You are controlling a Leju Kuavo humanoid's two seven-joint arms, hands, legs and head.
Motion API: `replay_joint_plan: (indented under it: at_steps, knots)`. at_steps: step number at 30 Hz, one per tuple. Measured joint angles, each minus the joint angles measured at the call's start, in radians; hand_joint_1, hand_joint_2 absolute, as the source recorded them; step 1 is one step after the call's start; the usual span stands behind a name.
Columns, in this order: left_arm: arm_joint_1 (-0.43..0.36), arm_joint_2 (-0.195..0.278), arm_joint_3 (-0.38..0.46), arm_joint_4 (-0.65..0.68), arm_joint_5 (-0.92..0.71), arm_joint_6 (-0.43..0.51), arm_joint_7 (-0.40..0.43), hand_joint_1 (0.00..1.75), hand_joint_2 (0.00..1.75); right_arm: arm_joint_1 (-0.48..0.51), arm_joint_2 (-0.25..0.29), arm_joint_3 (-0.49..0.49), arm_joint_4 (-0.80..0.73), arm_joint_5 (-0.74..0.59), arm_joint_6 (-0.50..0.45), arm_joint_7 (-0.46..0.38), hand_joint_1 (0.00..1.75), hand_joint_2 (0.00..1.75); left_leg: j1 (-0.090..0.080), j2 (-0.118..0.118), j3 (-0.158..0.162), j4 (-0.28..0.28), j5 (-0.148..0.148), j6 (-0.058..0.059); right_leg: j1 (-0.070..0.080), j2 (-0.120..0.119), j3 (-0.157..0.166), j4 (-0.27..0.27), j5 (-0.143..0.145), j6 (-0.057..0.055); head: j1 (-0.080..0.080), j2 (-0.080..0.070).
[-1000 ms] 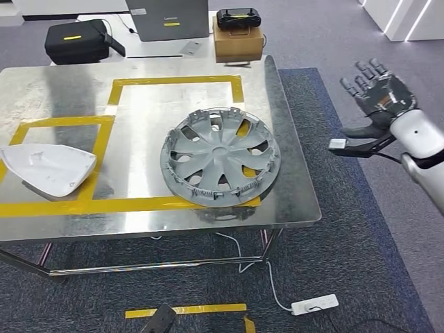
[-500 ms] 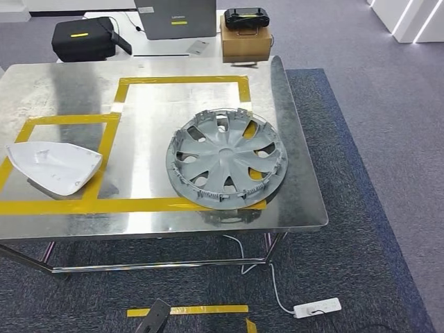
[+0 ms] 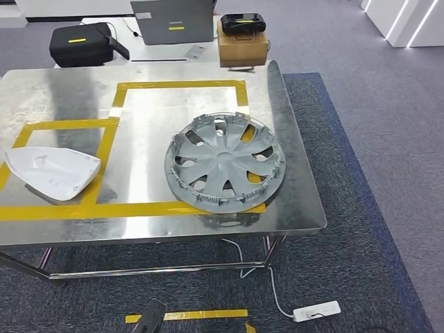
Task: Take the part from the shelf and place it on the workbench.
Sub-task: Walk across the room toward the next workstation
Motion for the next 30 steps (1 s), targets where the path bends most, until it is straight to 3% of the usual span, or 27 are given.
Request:
replay_joint_plan:
  at_steps: [3, 4, 5, 6, 7, 9, 10, 12, 13, 14, 15, 16, 19, 22, 24, 26, 28, 30]
  knots:
    - [0.000, 0.001, 0.003, 0.000, 0.000, 0.004, 0.000, 0.00, 0.00, 0.010, 0.000, 0.020, -0.005, -0.007, 0.000, -0.006, 0.00, 0.00, -0.001, -0.001, -0.001, -0.001, 0.000, 0.001, -0.001, -0.002, 0.003, 0.001, 0.000, 0.000, 0.000, 0.000]
    - [0.001, 0.002, 0.004, 0.000, 0.000, 0.007, 0.000, 0.00, 0.00, 0.058, 0.032, 0.015, 0.000, 0.012, 0.000, -0.023, 0.00, 0.00, 0.000, 0.000, -0.001, -0.002, 0.000, 0.001, 0.000, -0.001, 0.007, 0.001, -0.001, 0.001, 0.000, 0.000]
    - [0.002, 0.004, 0.006, 0.000, 0.000, 0.011, 0.000, 0.00, 0.00, 0.148, 0.102, -0.009, 0.016, 0.056, -0.001, -0.061, 0.00, 0.00, 0.006, 0.001, -0.001, -0.004, -0.002, -0.002, 0.006, 0.001, 0.014, -0.001, 0.000, -0.001, -0.005, 0.000]
    - [0.002, 0.004, 0.009, 0.000, 0.000, 0.015, 0.000, 0.00, 0.00, 0.273, 0.217, -0.053, 0.039, 0.138, -0.001, -0.123, 0.00, 0.00, 0.017, 0.002, 0.003, -0.007, -0.004, -0.007, 0.017, 0.003, 0.025, -0.009, 0.002, -0.004, -0.012, 0.000]
    - [0.000, 0.005, 0.012, 0.000, -0.001, 0.017, -0.001, 0.00, 0.00, 0.411, 0.378, -0.120, 0.070, 0.267, -0.002, -0.236, 0.00, 0.00, 0.031, 0.003, 0.007, -0.008, -0.004, -0.012, 0.031, 0.004, 0.036, -0.020, 0.006, -0.008, -0.009, 0.000]
    - [-0.007, 0.005, 0.019, 0.000, -0.002, 0.019, -0.003, 0.00, 0.00, 0.616, 0.728, -0.293, 0.127, 0.632, -0.007, -0.604, 0.00, 0.00, 0.043, -0.018, 0.008, -0.008, 0.001, -0.014, 0.043, -0.017, 0.046, -0.033, 0.010, -0.012, 0.019, 0.000]
    - [-0.007, 0.005, 0.022, 0.001, -0.003, 0.020, -0.004, 0.00, 0.00, 0.675, 0.880, -0.399, 0.149, 0.827, -0.008, -0.847, 0.00, 0.00, 0.035, -0.044, 0.004, -0.009, 0.011, -0.010, 0.036, -0.042, 0.042, -0.031, 0.007, -0.008, 0.033, 0.000]
    - [0.006, 0.010, 0.028, 0.001, -0.004, 0.021, -0.004, 0.00, 0.00, 0.749, 1.080, -0.675, 0.197, 1.046, -0.007, -1.256, 0.00, 0.00, 0.014, -0.109, -0.006, -0.015, 0.030, -0.006, 0.013, -0.107, 0.031, -0.020, -0.005, 0.001, 0.031, 0.000]
    - [0.021, 0.015, 0.032, 0.002, -0.004, 0.021, -0.003, 0.00, 0.00, 0.779, 1.150, -0.859, 0.226, 1.074, -0.005, -1.381, 0.00, 0.00, 0.008, -0.137, -0.008, -0.019, 0.038, -0.008, 0.006, -0.136, 0.026, -0.021, -0.008, 0.003, 0.026, 0.000]
    - [0.040, 0.021, 0.037, 0.002, -0.004, 0.023, -0.003, 0.00, 0.00, 0.806, 1.211, -1.075, 0.256, 1.064, -0.004, -1.435, 0.00, 0.00, 0.007, -0.154, -0.009, -0.023, 0.043, -0.011, 0.003, -0.154, 0.024, -0.024, -0.011, 0.003, 0.024, 0.000]
    - [0.058, 0.027, 0.041, 0.002, -0.005, 0.024, -0.003, 0.00, 0.00, 0.833, 1.272, -1.305, 0.287, 1.055, -0.003, -1.436, 0.00, 0.00, 0.007, -0.163, -0.009, -0.026, 0.045, -0.011, 0.003, -0.163, 0.023, -0.029, -0.012, 0.003, 0.025, 0.000]
    - [0.073, 0.029, 0.043, 0.002, -0.007, 0.025, -0.003, 0.00, 0.00, 0.857, 1.333, -1.545, 0.318, 1.048, -0.003, -1.385, 0.00, 0.00, 0.007, -0.166, -0.008, -0.027, 0.045, -0.010, 0.002, -0.166, 0.024, -0.033, -0.013, 0.003, 0.025, 0.000]
    - [0.085, 0.026, 0.047, 0.002, -0.012, 0.026, -0.003, 0.00, 0.00, 0.916, 1.512, -2.237, 0.408, 1.051, -0.003, -1.156, 0.00, 0.00, 0.008, -0.156, -0.008, -0.030, 0.039, -0.009, 0.004, -0.155, 0.035, -0.033, -0.015, 0.001, 0.026, 0.000]
    - [0.076, 0.028, 0.050, 0.002, -0.018, 0.029, -0.002, 0.00, 0.00, 0.959, 1.629, -2.722, 0.463, 1.059, -0.004, -1.032, 0.00, 0.00, 0.006, -0.113, 0.000, -0.031, 0.023, -0.009, 0.005, -0.111, 0.043, -0.031, -0.014, 0.000, 0.025, 0.000]
    - [0.064, 0.029, 0.053, 0.002, -0.022, 0.030, -0.002, 0.00, 0.00, 0.981, 1.673, -2.912, 0.495, 1.061, -0.004, -0.983, 0.00, 0.00, 0.003, -0.083, 0.010, -0.032, 0.011, -0.007, 0.003, -0.081, 0.043, -0.030, -0.015, 0.000, 0.025, 0.000]
    - [0.050, 0.030, 0.058, 0.002, -0.024, 0.030, -0.002, 0.00, 0.00, 1.000, 1.693, -2.996, 0.515, 1.062, -0.004, -0.959, 0.00, 0.00, 0.001, -0.060, 0.019, -0.032, 0.004, -0.005, 0.001, -0.059, 0.043, -0.028, -0.016, 0.000, 0.025, 0.000]
    - [0.041, 0.031, 0.062, 0.002, -0.024, 0.030, -0.002, 0.00, 0.00, 1.018, 1.696, -2.984, 0.527, 1.062, -0.004, -0.947, 0.00, 0.00, 0.000, -0.043, 0.026, -0.032, 0.000, -0.005, 0.000, -0.042, 0.043, -0.027, -0.016, -0.001, 0.025, 0.000]
    - [0.038, 0.031, 0.065, 0.002, -0.025, 0.030, -0.002, 0.00, 0.00, 1.036, 1.697, -2.876, 0.538, 1.060, -0.004, -0.937, 0.00, 0.00, 0.000, -0.029, 0.032, -0.032, -0.001, -0.005, 0.000, -0.028, 0.041, -0.028, -0.015, -0.001, 0.026, 0.000]
